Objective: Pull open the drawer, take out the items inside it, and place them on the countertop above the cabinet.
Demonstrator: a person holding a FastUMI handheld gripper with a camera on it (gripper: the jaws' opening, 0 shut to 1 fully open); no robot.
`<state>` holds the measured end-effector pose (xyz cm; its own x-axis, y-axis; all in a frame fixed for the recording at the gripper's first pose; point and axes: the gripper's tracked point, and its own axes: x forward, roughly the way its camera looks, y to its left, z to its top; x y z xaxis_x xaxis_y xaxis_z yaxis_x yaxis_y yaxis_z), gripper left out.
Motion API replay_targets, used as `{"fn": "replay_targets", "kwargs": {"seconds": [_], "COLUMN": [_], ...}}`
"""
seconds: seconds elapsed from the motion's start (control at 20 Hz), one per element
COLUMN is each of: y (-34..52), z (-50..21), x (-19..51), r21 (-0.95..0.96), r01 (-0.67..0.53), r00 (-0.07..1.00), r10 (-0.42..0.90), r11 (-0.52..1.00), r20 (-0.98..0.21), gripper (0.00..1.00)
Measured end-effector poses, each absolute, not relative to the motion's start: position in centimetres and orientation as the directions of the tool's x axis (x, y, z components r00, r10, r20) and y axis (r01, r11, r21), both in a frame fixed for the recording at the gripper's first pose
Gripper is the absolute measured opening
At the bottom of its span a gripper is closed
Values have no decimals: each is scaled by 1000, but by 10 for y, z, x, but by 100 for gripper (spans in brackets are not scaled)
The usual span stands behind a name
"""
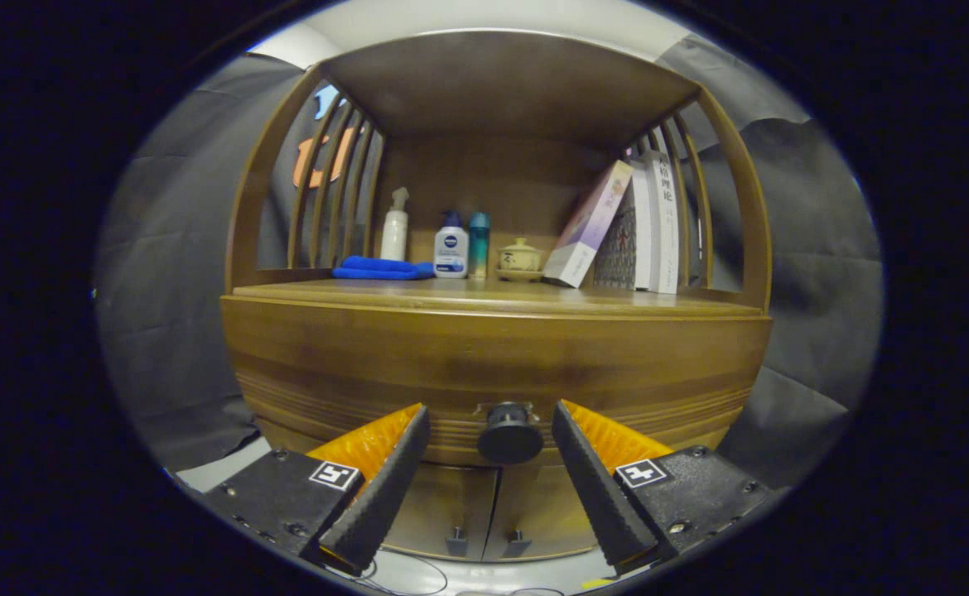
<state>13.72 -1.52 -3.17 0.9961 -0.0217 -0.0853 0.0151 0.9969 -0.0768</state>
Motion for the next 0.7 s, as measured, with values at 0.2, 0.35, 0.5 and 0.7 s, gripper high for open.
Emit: {"fn": "replay_targets", "kwargs": {"seconds": [0.2, 0.35, 0.5, 0.7], "y": [-23, -30, -24, -24], "z": [-40, -39, -42, -44], "x": [152, 155, 153, 152], "r21": [-87, -86, -47, -57], "r01": [19, 42, 18, 8], "r00": [994, 994, 994, 991], "r10": [-29, -50, -23, -15], "r11": [996, 995, 999, 998], "r20": [-110, -100, -106, -131], "gripper": [97, 85, 66, 44]}}
